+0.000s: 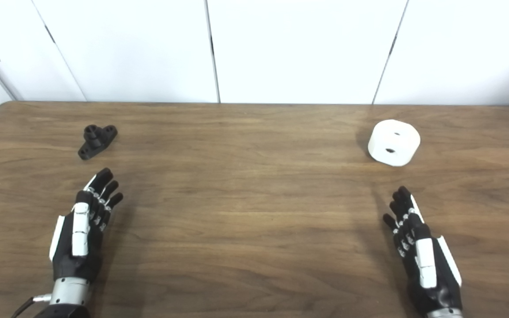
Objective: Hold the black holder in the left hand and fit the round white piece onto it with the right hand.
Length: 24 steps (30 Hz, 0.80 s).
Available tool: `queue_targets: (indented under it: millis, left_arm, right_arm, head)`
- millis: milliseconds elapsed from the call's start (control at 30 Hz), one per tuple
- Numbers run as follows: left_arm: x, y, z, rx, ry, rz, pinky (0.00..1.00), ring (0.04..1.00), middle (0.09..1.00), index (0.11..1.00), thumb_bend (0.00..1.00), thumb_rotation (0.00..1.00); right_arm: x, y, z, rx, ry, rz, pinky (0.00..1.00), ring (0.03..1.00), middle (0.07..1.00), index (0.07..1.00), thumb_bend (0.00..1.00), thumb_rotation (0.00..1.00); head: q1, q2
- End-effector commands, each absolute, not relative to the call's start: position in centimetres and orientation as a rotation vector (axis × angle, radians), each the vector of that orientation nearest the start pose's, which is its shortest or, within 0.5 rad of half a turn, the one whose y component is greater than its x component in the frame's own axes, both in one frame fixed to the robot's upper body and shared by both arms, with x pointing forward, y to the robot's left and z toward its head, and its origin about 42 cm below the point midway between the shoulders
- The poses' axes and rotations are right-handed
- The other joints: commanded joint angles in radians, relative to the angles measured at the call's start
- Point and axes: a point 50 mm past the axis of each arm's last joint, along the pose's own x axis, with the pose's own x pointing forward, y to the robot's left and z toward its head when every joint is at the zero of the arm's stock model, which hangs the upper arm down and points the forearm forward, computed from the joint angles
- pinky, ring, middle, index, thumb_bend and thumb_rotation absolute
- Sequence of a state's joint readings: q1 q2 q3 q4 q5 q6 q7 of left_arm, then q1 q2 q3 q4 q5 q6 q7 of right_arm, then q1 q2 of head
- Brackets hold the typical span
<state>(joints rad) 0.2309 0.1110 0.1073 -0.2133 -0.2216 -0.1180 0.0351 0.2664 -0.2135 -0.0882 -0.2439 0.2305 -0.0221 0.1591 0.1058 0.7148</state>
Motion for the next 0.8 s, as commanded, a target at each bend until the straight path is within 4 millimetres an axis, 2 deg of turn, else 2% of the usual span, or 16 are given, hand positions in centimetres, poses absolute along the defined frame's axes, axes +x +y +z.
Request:
queue_targets:
  millis: [0, 433, 600, 667, 767]
  left_arm:
    - [20.9, 27.7, 11.8, -0.103, -0.168, 0.184, 0.91, 0.938, 0.943, 0.892, 0.57, 0.90]
    - [20.8, 27.7, 11.7, -0.095, -0.163, 0.189, 0.91, 0.932, 0.939, 0.889, 0.55, 0.91]
    - [20.6, 27.1, 11.2, -0.102, -0.158, 0.187, 0.91, 0.936, 0.941, 0.896, 0.55, 0.90]
    - [20.5, 26.6, 10.9, -0.107, -0.154, 0.188, 0.91, 0.932, 0.937, 0.895, 0.55, 0.90]
    - [20.4, 25.8, 10.4, -0.118, -0.153, 0.196, 0.91, 0.923, 0.925, 0.883, 0.54, 0.88]
  right_arm:
    - [19.4, -30.2, 11.2, -0.020, -0.001, 0.057, 1.00, 1.000, 1.000, 1.000, 0.65, 1.00]
    - [19.3, -30.3, 11.2, -0.022, 0.004, 0.062, 1.00, 1.000, 1.000, 1.000, 0.66, 1.00]
    - [19.2, -30.8, 10.6, -0.027, 0.005, 0.060, 1.00, 1.000, 1.000, 1.000, 0.65, 1.00]
    - [19.1, -31.2, 10.3, -0.029, 0.005, 0.061, 1.00, 1.000, 1.000, 1.000, 0.64, 1.00]
    - [19.1, -31.6, 9.8, -0.032, 0.000, 0.073, 1.00, 1.000, 1.000, 1.000, 0.64, 1.00]
  head:
    - [0.001, 0.001]
    - [0.010, -0.006]
    - [0.077, -0.051]
    - [0.129, -0.087]
    - [0.159, -0.120]
